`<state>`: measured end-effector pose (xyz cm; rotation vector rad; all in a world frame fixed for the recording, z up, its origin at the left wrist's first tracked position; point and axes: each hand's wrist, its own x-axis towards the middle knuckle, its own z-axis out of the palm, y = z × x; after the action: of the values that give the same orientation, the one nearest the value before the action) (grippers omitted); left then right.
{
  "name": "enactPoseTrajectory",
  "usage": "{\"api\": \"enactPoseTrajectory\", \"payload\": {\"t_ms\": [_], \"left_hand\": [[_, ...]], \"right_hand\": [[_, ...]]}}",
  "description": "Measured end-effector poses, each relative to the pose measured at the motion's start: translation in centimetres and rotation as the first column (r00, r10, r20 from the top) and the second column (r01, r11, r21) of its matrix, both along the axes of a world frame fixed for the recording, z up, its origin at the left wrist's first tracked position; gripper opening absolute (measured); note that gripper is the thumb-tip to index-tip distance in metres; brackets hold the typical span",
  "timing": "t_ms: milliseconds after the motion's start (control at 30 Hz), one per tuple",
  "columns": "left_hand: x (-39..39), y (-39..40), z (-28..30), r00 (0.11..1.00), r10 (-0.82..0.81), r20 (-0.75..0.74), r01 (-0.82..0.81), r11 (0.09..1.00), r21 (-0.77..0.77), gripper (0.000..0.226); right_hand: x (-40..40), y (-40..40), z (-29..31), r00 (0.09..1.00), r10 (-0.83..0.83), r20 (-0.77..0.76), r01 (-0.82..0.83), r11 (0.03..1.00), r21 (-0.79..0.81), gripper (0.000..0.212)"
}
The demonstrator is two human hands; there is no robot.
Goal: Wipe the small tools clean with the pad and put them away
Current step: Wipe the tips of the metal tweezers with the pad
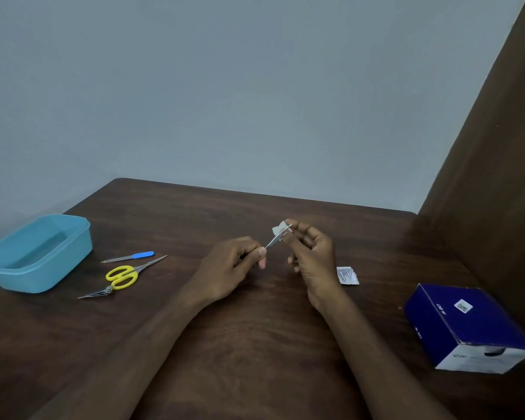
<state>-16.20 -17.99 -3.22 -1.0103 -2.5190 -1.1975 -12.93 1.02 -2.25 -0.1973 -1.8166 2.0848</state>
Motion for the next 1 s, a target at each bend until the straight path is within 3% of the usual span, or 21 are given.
{"api": "enactPoseTrajectory", "payload": {"t_ms": [100,533,767,900,1000], "left_hand": [[-0.11,0.00,-0.14,1.000,-0.008,-0.012,0.008,1.000,-0.002,0.035],[-0.17,0.01,-0.44,0.998,-0.010,-0.059,0.010,1.000,-0.006,0.033],[-0.33,0.05,-0.42,0.997,0.029,-0.071,-0.026,0.998,0.050,0.036],[-0.25,0.05,-0.42,0.998,0.008,-0.060,-0.007,1.000,0.017,0.035],[-0.18,0.09,-0.35,0.998,0.009,-0.062,-0.008,1.000,0.011,0.035]], "right_hand": [[0.00,0.06,0.08,1.000,0.002,-0.005,-0.002,1.000,-0.002,0.005],[-0.16,-0.10,-0.26,1.000,0.024,-0.011,-0.024,1.000,0.008,0.004],[0.52,-0.33,-0.05,0.991,0.136,-0.010,-0.133,0.981,0.144,0.009],[0.09,-0.08,-0.01,0.999,0.040,0.003,-0.040,0.999,-0.021,0.007],[0.01,0.16,-0.13,0.999,0.033,0.003,-0.033,0.999,-0.023,0.008]]}}
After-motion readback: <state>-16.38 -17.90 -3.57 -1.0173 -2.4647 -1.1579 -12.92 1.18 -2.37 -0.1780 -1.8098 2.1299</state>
